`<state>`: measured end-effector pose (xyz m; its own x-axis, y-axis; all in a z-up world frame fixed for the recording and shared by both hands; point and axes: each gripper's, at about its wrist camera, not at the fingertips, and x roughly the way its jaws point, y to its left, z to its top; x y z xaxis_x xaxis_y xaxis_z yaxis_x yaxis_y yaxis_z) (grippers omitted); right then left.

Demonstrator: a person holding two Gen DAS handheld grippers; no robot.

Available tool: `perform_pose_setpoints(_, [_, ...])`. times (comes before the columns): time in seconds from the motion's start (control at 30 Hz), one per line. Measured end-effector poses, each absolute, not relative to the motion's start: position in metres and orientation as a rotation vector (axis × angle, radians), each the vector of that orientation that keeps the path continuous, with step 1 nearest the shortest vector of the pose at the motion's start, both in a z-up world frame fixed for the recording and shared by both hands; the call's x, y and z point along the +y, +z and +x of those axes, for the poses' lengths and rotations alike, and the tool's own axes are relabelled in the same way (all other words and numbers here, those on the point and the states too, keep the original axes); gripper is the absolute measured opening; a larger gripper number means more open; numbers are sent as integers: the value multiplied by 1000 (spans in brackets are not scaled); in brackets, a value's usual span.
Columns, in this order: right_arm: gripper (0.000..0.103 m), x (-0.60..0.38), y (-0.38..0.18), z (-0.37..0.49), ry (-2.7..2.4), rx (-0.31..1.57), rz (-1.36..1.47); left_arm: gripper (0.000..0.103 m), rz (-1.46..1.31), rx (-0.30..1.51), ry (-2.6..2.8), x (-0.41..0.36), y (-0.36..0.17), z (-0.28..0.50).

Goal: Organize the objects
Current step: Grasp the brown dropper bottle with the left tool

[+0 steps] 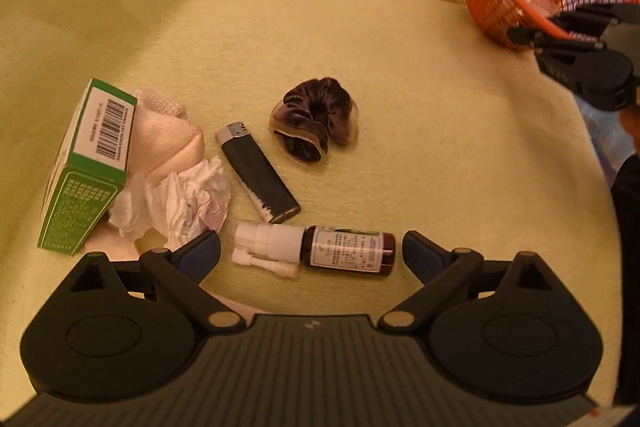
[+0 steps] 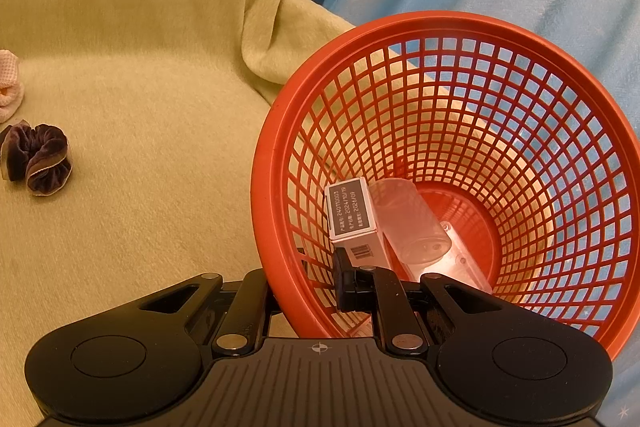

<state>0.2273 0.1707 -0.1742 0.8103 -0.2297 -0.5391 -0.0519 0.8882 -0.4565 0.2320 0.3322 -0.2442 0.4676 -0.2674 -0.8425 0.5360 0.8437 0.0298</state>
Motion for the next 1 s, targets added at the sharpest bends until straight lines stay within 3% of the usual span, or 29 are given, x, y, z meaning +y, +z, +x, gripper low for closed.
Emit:
perform_pose_setpoints(0.33, [10,171,-175,227,-98,626,-479,86,326,968,-508,329,-242,218])
perform_pose_setpoints(1.0, [10,171,-175,227,-98,626,-481,87,157,963,-363,330,-243,220])
